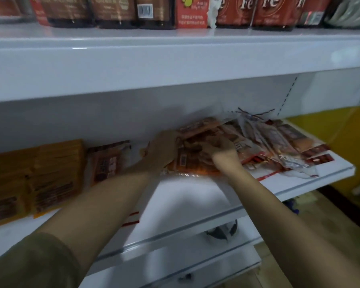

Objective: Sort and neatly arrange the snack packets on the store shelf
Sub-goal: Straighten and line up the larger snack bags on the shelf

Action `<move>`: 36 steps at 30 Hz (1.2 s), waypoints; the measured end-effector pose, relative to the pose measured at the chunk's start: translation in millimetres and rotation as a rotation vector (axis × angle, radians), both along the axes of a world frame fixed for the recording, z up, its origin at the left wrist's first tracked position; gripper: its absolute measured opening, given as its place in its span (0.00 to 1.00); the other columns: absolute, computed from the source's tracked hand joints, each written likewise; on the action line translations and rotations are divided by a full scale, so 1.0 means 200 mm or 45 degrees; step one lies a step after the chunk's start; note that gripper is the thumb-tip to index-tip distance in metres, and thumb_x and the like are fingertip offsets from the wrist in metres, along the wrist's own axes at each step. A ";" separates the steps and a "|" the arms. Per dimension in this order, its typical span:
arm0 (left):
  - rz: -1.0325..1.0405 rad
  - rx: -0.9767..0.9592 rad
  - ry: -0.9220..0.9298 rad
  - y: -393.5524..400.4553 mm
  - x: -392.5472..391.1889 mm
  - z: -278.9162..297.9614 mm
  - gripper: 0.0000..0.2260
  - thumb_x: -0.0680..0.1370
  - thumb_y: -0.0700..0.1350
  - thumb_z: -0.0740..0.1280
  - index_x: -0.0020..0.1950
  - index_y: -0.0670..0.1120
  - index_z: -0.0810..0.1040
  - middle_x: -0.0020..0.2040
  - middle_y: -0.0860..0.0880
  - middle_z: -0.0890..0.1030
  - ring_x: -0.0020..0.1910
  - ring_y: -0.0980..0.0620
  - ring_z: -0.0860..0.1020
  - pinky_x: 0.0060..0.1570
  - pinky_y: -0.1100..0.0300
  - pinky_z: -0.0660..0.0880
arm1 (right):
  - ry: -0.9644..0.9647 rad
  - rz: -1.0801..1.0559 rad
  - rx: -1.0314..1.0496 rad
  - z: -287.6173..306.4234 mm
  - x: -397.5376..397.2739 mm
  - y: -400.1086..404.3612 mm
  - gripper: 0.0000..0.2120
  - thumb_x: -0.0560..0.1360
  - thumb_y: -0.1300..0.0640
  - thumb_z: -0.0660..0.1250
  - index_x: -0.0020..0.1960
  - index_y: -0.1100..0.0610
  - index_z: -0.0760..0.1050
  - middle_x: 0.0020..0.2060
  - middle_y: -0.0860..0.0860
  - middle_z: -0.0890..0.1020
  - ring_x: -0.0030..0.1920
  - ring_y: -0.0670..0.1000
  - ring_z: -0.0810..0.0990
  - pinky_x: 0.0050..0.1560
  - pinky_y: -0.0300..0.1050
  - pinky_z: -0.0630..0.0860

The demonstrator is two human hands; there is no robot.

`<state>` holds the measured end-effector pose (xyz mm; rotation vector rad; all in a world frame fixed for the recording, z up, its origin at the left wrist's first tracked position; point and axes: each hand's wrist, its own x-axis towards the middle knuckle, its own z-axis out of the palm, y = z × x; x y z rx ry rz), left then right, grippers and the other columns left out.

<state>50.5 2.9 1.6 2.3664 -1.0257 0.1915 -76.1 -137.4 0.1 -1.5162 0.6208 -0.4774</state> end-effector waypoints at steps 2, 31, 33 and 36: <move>0.041 -0.006 -0.066 0.04 -0.01 0.01 0.25 0.74 0.51 0.53 0.59 0.47 0.85 0.56 0.41 0.84 0.57 0.38 0.81 0.59 0.46 0.75 | -0.018 -0.005 0.236 0.00 0.02 0.00 0.14 0.79 0.63 0.69 0.64 0.63 0.76 0.50 0.61 0.85 0.40 0.54 0.85 0.44 0.49 0.85; 0.243 -0.547 0.994 1.09 -0.22 0.17 0.07 0.82 0.41 0.68 0.53 0.54 0.79 0.47 0.53 0.84 0.42 0.57 0.84 0.41 0.66 0.79 | -0.335 0.119 -0.581 0.08 0.32 0.62 0.35 0.69 0.48 0.77 0.72 0.49 0.67 0.61 0.51 0.76 0.57 0.54 0.81 0.53 0.52 0.81; 0.231 -0.229 1.096 1.16 -0.15 0.20 0.07 0.82 0.52 0.69 0.58 0.52 0.80 0.50 0.51 0.86 0.46 0.53 0.86 0.48 0.57 0.83 | -0.555 0.178 -1.124 0.14 0.30 0.61 0.31 0.73 0.51 0.74 0.73 0.52 0.68 0.67 0.53 0.71 0.66 0.54 0.74 0.65 0.52 0.74; 0.279 0.217 0.986 1.27 0.14 0.08 0.23 0.72 0.65 0.75 0.59 0.52 0.80 0.58 0.51 0.85 0.49 0.53 0.86 0.49 0.54 0.84 | -0.343 0.738 -1.626 0.29 0.28 0.65 0.24 0.75 0.51 0.68 0.71 0.51 0.74 0.67 0.53 0.77 0.71 0.56 0.72 0.72 0.53 0.67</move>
